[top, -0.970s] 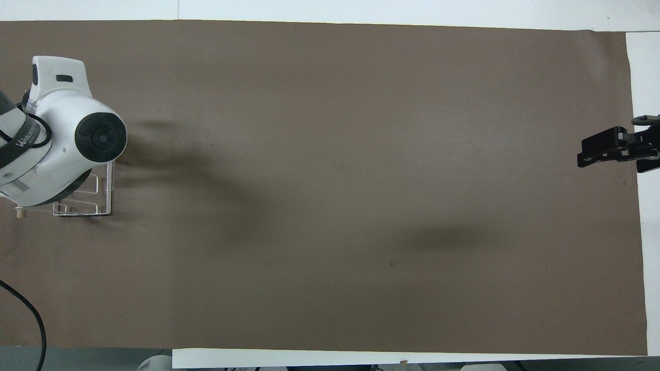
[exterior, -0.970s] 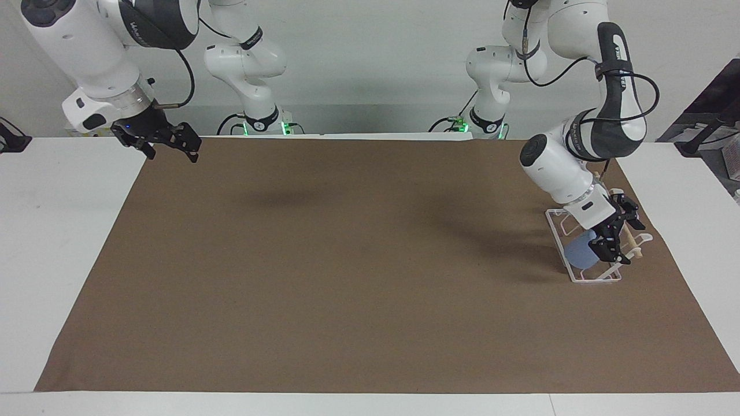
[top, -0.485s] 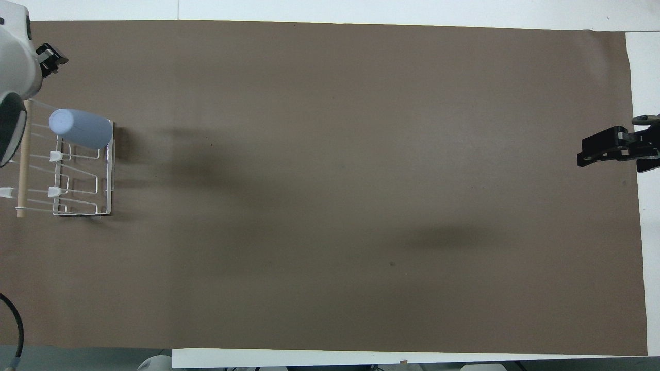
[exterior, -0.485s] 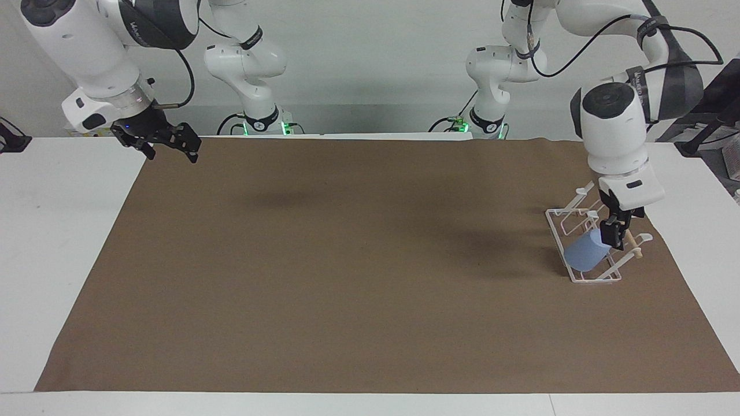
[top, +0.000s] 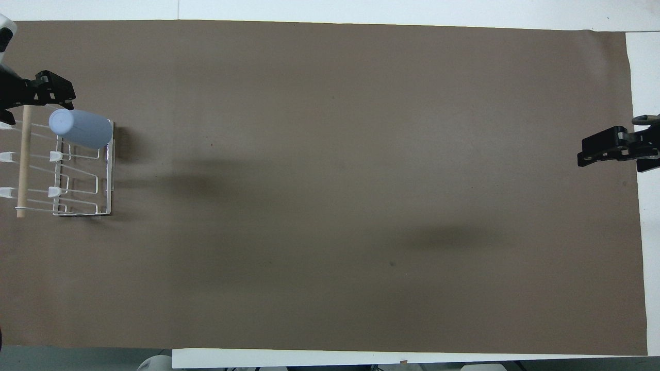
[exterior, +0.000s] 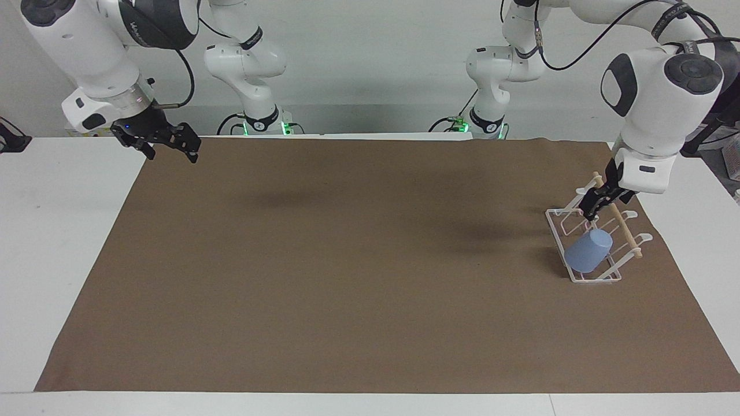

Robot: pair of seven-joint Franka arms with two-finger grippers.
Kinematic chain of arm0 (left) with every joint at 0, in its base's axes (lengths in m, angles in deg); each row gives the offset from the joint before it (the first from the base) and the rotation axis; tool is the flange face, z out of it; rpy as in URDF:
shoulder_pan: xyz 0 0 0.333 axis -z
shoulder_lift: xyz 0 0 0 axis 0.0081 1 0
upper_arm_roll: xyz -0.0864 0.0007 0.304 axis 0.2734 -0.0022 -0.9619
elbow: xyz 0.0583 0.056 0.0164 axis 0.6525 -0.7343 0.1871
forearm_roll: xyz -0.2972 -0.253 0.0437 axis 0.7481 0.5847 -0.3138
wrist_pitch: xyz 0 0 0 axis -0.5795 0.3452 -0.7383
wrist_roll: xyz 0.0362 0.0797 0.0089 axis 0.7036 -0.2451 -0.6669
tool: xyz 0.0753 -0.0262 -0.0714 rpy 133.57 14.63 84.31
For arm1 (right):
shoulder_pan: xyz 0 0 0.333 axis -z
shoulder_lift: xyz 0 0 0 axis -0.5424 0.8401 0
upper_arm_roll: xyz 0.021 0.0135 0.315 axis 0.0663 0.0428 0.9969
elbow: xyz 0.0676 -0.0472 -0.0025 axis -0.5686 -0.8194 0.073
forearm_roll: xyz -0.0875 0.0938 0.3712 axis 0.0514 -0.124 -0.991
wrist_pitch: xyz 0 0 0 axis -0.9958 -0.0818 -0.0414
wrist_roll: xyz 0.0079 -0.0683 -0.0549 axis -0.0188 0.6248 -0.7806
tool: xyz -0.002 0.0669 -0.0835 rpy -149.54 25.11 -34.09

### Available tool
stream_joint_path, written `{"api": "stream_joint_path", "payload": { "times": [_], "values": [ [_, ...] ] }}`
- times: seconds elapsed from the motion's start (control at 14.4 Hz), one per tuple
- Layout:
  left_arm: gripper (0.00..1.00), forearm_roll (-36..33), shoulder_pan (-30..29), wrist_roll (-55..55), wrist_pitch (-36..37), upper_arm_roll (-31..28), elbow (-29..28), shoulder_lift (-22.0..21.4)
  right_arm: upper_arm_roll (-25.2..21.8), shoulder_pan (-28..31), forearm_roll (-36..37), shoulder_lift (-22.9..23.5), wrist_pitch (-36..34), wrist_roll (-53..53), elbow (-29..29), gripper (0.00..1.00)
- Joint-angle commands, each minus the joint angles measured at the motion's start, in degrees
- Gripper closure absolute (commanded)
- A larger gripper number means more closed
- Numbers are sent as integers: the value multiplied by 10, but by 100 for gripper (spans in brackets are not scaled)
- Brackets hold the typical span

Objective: Hang cup on cup holder
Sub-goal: 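Open the left gripper and raise it off the cup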

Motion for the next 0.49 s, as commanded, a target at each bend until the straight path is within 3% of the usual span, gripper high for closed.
{"api": "stream_joint_path", "payload": {
  "times": [0.0, 0.42],
  "values": [
    [0, 35, 1, 96, 54, 3, 37, 9, 8, 8, 9, -11, 11, 5, -12, 1],
    [0, 72, 1, 100, 83, 0, 74, 11, 8, 8, 9, -11, 11, 5, -11, 1]
  ]
}}
